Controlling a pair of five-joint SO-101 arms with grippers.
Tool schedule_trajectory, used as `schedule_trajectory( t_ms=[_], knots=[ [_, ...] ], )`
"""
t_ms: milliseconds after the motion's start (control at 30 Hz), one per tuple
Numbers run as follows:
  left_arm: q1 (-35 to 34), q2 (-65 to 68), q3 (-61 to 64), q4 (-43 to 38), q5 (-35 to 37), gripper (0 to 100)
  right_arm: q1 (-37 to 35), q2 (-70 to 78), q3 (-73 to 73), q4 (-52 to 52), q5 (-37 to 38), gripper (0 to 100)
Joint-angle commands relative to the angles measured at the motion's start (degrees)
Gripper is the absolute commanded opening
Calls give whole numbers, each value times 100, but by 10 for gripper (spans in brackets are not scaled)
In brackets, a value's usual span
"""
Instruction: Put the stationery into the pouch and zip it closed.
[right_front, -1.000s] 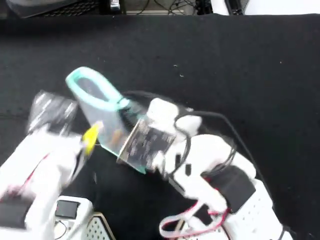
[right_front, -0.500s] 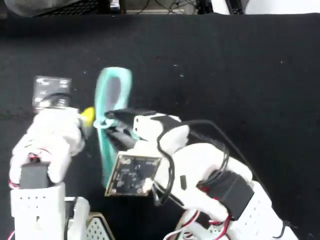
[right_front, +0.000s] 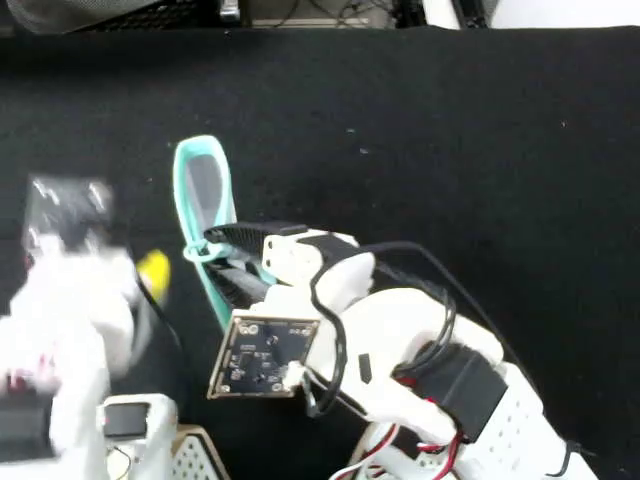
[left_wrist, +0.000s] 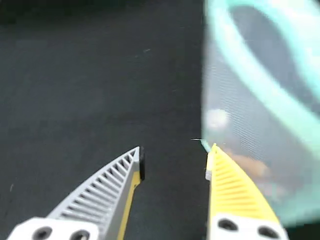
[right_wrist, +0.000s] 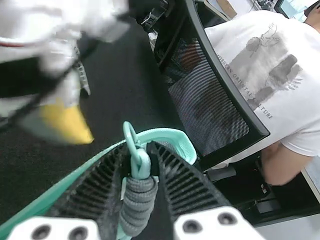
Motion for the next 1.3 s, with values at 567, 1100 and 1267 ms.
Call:
schedule_trajectory(
  t_ms=[567,1100,1267],
  knots=[
    [1815,-2400,2905,-2171,747,264,-70,-40,-224,-70,53,12],
    [796,-3033,3371,-2514,765,265,-70,-40,-224,-70,53,12],
    [796,-3033,2844,-1855,343,264,-70,-40,-224,-70,62,12]
  ],
)
